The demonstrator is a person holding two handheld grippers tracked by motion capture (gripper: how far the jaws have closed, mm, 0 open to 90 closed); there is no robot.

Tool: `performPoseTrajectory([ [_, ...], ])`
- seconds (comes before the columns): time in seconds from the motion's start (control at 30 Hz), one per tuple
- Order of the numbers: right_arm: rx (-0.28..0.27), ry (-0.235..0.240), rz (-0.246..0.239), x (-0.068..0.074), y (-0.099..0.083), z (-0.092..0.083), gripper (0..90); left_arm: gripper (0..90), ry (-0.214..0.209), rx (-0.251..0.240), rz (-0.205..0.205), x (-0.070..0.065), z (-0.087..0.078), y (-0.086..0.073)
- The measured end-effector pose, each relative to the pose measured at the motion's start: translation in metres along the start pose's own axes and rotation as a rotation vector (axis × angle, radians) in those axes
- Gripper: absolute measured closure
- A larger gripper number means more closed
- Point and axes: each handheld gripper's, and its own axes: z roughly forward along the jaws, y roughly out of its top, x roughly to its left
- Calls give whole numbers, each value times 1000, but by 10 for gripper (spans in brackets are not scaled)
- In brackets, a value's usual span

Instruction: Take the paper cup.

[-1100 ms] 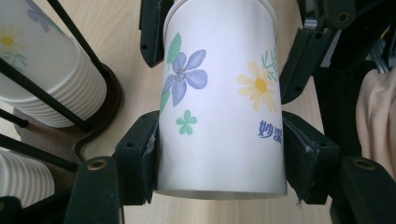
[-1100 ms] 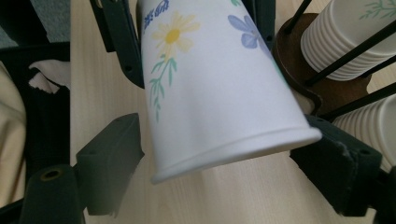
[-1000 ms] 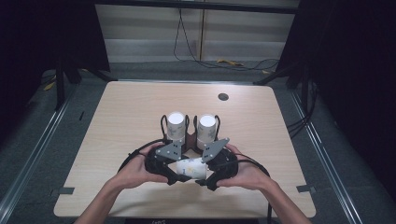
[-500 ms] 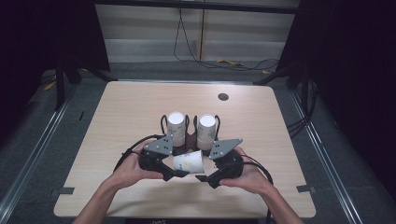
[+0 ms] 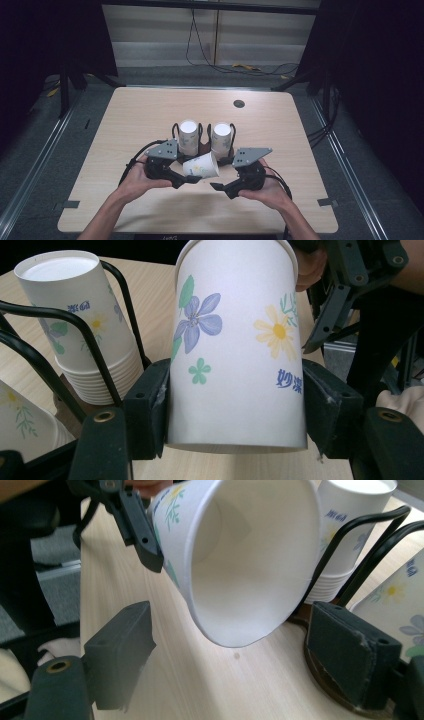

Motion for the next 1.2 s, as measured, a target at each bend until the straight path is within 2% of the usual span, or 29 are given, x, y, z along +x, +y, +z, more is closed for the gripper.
performPoseTrajectory([
  [0.07, -22, -4, 10, -1, 0, -2, 184, 359, 0, -17, -10, 0, 0, -1],
  [0.13, -46, 4, 24, -2, 0, -5, 183, 361, 24, -25, -18, 1, 0, -2],
  [0.23, -76, 5, 32, -1, -1, -5, 182, 362, 32, -56, -34, 2, 2, -5],
  [0.3, -92, -15, 34, -1, -1, -6, 182, 362, 25, -63, -37, 2, 3, -5],
  [0.43, -150, -24, 67, -6, 0, -13, 176, 362, 8, -93, -37, 2, 2, -5],
  [0.6, -196, -11, 99, -9, 1, -18, 175, 362, -14, -134, -48, 2, 2, -6],
  [0.83, -266, 42, 156, -11, 1, -16, 178, 362, -40, -135, -30, -1, 6, -6],
  [0.97, -307, 71, 187, -13, 2, -15, 180, 362, -55, -155, -28, -2, 7, -5],
  [1.2, -336, 104, 202, -13, 3, -11, 188, 362, -72, -178, -21, -3, 6, -3],
])
